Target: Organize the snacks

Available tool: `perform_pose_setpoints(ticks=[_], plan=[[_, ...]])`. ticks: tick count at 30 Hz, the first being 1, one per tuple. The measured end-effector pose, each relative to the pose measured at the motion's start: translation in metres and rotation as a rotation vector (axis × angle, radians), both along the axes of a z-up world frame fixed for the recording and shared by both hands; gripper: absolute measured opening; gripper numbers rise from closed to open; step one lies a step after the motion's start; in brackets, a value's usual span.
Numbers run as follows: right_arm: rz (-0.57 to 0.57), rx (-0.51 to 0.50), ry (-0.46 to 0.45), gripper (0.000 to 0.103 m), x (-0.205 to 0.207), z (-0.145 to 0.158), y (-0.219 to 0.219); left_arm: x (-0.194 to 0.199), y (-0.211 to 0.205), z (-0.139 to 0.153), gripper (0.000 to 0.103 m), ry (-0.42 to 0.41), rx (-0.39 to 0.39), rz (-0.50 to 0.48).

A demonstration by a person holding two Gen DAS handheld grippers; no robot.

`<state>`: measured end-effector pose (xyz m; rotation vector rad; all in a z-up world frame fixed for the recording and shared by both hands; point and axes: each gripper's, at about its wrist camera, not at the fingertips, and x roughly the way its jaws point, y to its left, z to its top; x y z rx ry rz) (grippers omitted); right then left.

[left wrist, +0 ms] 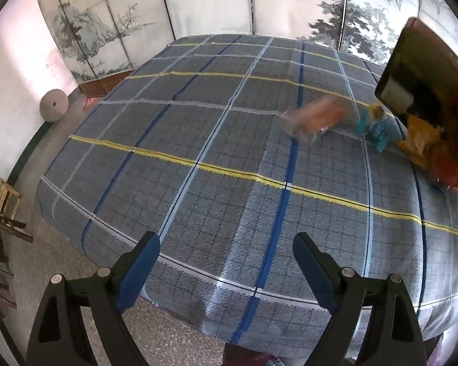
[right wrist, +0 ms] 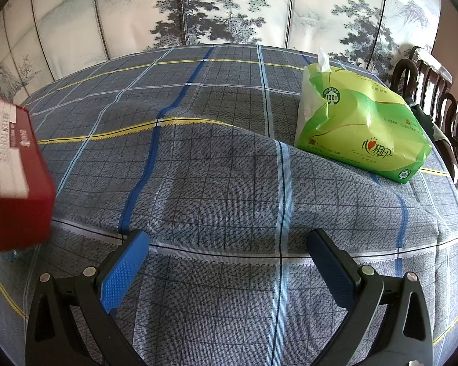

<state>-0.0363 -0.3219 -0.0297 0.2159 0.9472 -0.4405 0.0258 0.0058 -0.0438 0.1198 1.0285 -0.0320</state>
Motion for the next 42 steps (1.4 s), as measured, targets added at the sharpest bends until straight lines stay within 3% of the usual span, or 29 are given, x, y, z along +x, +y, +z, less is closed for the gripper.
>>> perform_pose_setpoints(ticks=[3, 6, 13, 16, 23, 29, 42], plan=[[0.000, 0.000, 0.000, 0.103, 0.000, 0.000, 0.000, -0.002, -0.001, -0.003, 0.091, -0.003, 0.019, 0.002], [0.000, 0.000, 0.000, 0.103, 0.000, 0.000, 0.000, -0.009, 0.004, 0.001, 0.091, -0.060, 0.050, 0.018], [0.000, 0.000, 0.001, 0.103, 0.000, 0.000, 0.000, -0.041, 0.046, 0.032, 0.091, -0.201, -0.021, 0.103], [0.000, 0.000, 0.000, 0.103, 0.000, 0.000, 0.000, -0.057, 0.061, 0.044, 0.091, -0.236, -0.003, 0.124], [0.000, 0.000, 0.000, 0.103, 0.000, 0.000, 0.000, -0.066, 0.073, 0.035, 0.091, -0.195, 0.045, 0.126], [0.000, 0.000, 0.000, 0.103, 0.000, 0.000, 0.000, -0.051, 0.072, 0.022, 0.091, -0.126, 0.027, 0.136], [0.000, 0.000, 0.000, 0.103, 0.000, 0.000, 0.000, -0.060, 0.048, 0.030, 0.091, -0.144, -0.017, 0.080]])
